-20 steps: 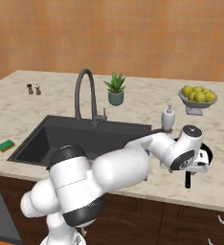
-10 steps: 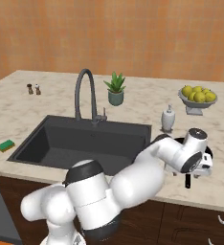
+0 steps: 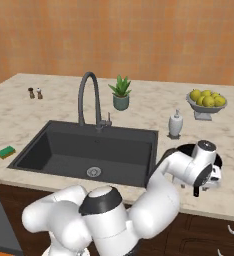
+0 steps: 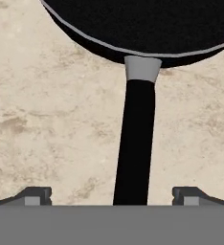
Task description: Pick the pan and sponge and place them into the sink. Then turn on the water.
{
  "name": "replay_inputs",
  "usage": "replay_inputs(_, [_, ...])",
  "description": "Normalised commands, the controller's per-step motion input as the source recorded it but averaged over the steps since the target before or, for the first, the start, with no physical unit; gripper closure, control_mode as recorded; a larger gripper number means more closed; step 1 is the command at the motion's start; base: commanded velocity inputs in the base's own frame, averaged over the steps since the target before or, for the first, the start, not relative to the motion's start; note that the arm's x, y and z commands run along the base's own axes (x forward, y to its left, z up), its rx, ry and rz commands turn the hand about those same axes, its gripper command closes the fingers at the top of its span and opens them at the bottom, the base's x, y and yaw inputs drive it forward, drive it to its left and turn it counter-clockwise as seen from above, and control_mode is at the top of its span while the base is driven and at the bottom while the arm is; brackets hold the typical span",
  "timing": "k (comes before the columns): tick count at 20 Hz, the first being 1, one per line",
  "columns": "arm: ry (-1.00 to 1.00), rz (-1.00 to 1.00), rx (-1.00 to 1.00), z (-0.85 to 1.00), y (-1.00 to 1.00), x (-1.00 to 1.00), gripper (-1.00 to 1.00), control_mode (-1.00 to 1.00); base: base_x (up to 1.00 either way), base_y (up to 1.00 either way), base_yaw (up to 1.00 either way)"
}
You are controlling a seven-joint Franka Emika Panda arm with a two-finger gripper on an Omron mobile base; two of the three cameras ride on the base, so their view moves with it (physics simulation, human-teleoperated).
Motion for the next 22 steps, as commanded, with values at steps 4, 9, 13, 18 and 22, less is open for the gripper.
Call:
replay_inputs(4, [0.04,0.0,0.0,-0.21,-0.05,0.28,-1.0,-1.0,0.0,0.0,0.0])
replay_inputs(9, [0.01,0.0,0.01,-0.23,-0.24,0.22,-1.0,-1.0,0.0,0.0,0.0])
replay_inputs(13, [0.0,0.0,0.04,-0.23,-0.24,0.27,-1.0,-1.0,0.0,0.0,0.0])
replay_inputs(18, [0.0,0.0,0.0,-0.56,0.0,0.19,1.0,-1.0,0.0,0.0,0.0])
replay_inputs(22, [0.0,0.0,0.0,-0.56,0.04,0.03,1.0,-1.0,0.0,0.0,0.0])
